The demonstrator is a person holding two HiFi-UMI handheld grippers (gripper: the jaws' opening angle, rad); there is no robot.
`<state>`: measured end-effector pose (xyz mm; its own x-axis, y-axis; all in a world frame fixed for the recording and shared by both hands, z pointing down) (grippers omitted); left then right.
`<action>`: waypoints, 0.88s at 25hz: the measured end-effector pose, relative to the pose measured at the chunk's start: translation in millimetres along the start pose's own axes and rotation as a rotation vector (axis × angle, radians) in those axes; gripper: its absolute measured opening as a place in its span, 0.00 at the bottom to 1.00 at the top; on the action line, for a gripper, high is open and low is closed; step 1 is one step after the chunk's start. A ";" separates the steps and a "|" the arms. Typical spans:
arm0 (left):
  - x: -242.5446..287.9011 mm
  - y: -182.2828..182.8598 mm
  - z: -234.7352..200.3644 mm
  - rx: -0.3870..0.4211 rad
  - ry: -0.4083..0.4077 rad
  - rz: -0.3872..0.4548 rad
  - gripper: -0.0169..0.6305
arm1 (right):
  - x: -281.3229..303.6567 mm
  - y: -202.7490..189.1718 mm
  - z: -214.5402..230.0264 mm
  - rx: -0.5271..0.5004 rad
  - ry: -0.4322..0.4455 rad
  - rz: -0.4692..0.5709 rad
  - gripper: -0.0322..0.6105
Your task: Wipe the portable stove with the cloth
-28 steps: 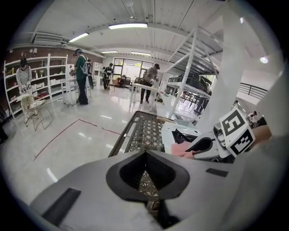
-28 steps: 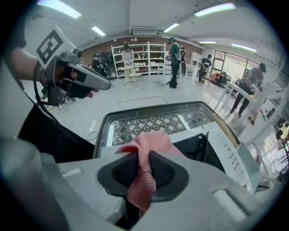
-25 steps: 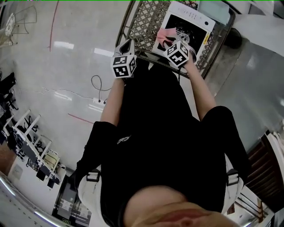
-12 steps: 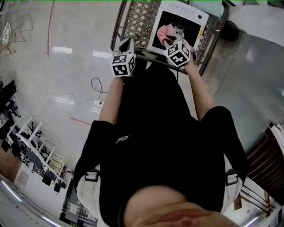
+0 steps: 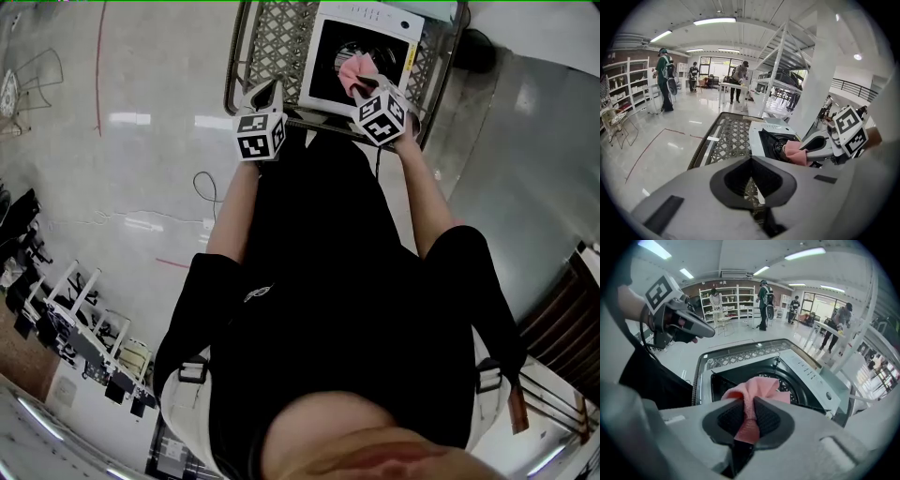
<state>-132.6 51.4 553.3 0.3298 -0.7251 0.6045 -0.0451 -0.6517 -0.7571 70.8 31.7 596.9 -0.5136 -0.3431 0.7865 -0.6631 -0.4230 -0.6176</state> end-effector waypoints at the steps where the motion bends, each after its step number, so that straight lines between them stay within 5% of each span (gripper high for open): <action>1: 1.3 -0.3 1.9 0.005 -0.006 -0.003 0.03 | -1.5 -2.5 0.7 0.005 -0.005 -0.004 0.12; 22: 28.0 -0.3 68.3 0.070 -0.083 -0.023 0.03 | -50.2 -54.4 29.9 0.083 -0.084 0.005 0.12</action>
<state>-59.0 46.5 553.6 0.4073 -0.6875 0.6012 0.0285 -0.6484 -0.7608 148.9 46.9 590.7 -0.4669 -0.4133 0.7818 -0.6115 -0.4878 -0.6231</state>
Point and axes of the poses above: the fingertips, and each gripper's own axes: x forward along the fingers, z to its right, y out of its top, the point moved 6 cm from there along -x, backward along the fingers, and after that the axes turned 8 degrees about z, right-handed, at the moved point
